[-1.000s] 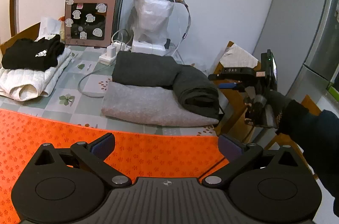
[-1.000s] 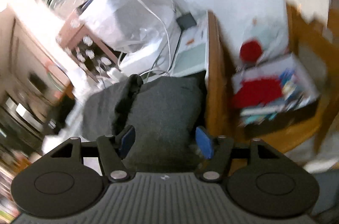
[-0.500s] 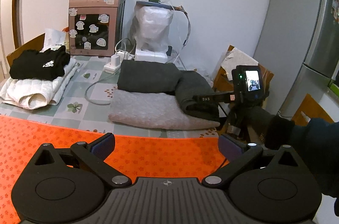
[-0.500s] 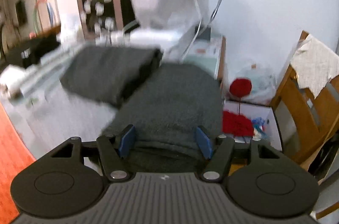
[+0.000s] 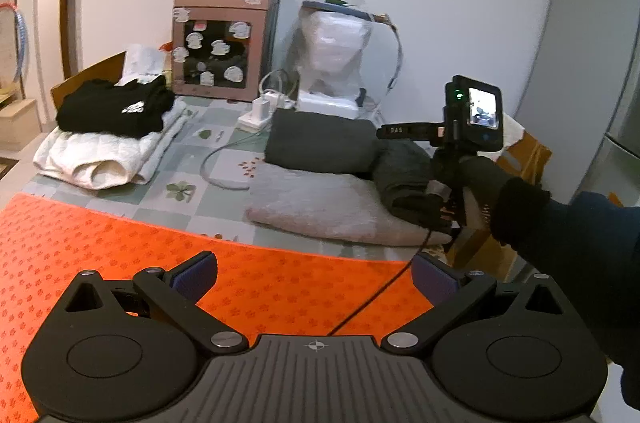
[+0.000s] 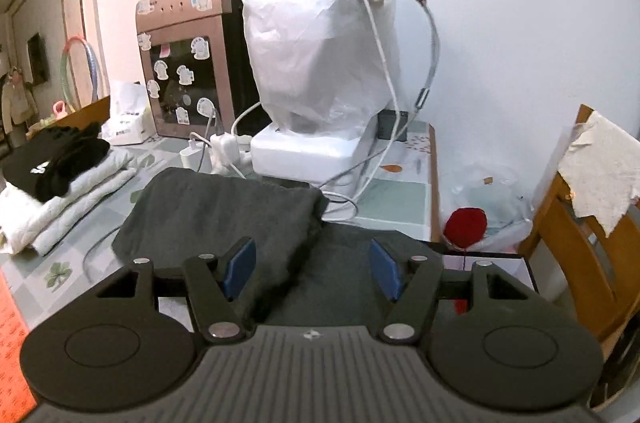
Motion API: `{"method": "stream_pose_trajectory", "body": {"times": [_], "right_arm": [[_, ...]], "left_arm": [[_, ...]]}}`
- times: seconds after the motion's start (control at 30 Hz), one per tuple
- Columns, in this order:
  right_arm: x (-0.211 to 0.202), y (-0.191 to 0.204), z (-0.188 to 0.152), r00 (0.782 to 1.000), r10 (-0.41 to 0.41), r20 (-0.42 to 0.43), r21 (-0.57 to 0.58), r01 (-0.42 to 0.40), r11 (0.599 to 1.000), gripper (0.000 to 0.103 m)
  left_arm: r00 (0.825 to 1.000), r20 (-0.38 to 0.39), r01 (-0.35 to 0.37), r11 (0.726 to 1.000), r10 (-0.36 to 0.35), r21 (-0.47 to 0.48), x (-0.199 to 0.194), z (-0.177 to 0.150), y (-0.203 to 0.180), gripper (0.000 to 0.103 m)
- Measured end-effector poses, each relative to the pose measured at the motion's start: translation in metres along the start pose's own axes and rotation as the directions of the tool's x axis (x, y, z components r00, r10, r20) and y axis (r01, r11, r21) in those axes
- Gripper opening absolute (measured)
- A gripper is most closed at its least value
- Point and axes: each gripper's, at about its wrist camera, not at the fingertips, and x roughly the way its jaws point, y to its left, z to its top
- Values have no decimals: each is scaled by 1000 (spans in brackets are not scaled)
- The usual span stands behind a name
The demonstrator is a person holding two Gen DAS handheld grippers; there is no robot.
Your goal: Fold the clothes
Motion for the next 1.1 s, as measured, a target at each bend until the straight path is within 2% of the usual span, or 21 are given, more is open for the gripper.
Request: {"method": "stream_pose_trajectory", "body": {"times": [0.2,0.4,0.47,0.63,0.7,0.83,0.9,1.1], "right_arm": [[39,6,-18,996,-37,-82,-9,36,999,68],[30,10,-14,997,-36,-72,-20,35,999,68],[16,13,-8,998,-30,-63,-28,28,999,68],[-26,23,6,999,-13,-47,-54,11,998,78],[-44,29,11,999,-12,-38,-64,10,998,85],[-85,41,19,1000,-7,-13,-66,6,998,92],[-109,48,23,1000,-13,6,-63,13,998,102],[-180,76,26,999,-33,42,-47,35,998,103]], "left_arm": [[999,-10,-31,999,31,-19,1,-2,7,103],[999,-10,-50,998,49,-38,0,-3,13,103],[999,-9,-52,998,51,-44,-2,-2,13,103],[999,-10,-34,998,34,-45,-12,0,12,103],[1000,12,-27,999,28,-36,-21,0,11,103],[999,37,-30,1000,30,-4,-40,-1,10,103],[998,47,-33,999,32,15,-50,-4,11,103],[998,63,-31,999,29,42,-82,-15,22,103]]}}
